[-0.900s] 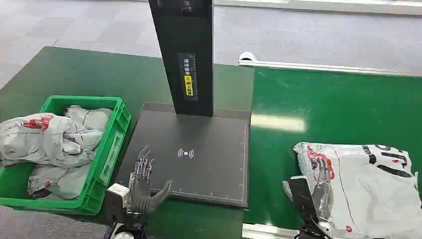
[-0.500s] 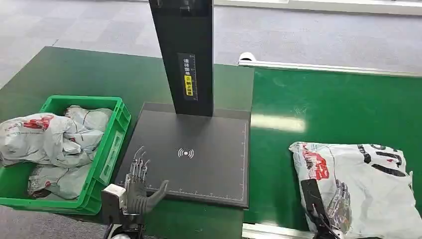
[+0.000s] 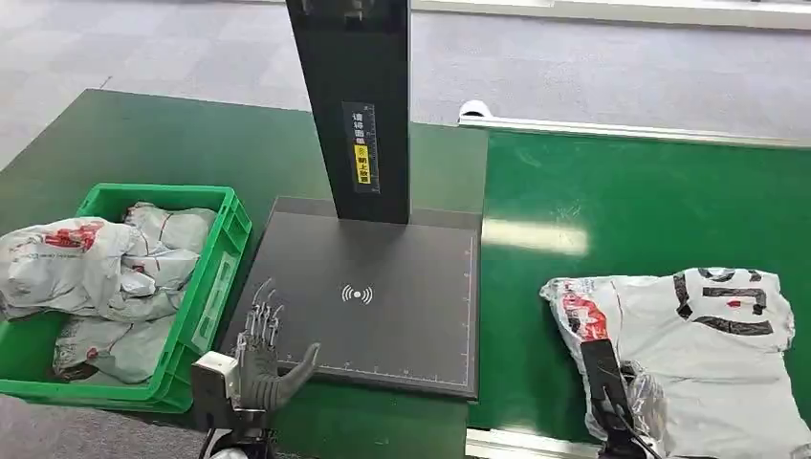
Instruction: Moved the parcel from conveyor to table for the left to box.
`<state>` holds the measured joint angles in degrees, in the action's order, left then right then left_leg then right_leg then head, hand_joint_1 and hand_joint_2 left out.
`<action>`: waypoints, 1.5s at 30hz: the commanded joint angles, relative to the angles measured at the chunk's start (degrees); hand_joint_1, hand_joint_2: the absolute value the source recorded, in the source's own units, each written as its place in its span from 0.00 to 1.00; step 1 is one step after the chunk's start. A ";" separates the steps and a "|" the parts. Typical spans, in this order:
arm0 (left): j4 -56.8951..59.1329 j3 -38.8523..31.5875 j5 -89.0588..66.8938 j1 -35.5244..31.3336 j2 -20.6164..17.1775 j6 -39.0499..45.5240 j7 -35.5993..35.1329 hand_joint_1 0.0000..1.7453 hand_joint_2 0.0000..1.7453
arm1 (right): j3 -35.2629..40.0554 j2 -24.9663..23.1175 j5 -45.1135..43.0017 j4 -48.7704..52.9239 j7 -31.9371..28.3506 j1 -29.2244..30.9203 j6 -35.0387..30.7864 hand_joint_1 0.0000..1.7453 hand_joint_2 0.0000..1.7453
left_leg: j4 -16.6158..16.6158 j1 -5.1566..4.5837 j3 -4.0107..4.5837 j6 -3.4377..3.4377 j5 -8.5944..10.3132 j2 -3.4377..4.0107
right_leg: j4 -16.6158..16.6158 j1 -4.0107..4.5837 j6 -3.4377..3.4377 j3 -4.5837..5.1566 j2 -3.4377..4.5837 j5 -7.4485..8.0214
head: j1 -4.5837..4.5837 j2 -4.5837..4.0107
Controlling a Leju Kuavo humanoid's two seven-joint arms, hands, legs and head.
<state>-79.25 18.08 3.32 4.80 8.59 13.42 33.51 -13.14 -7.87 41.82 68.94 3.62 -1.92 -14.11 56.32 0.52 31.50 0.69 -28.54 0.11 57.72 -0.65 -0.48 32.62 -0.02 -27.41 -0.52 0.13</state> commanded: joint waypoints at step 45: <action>-11.40 -15.22 -10.85 -7.31 -0.85 1.48 -1.04 0.00 1.00 | 43.54 -4.44 -25.16 -6.42 -12.06 25.24 14.90 0.00 1.00 | -0.07 0.08 -0.07 0.01 0.11 0.05 | -0.03 0.12 0.05 -0.06 0.06 0.08 | 0.00 0.02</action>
<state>-89.02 4.79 -5.42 -3.86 8.11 14.51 32.61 32.48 -15.08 16.48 59.84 -4.50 21.36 3.43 56.32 0.57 31.49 0.73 -28.46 0.11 57.79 -0.58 -0.46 32.62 0.00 -27.38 -0.52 0.15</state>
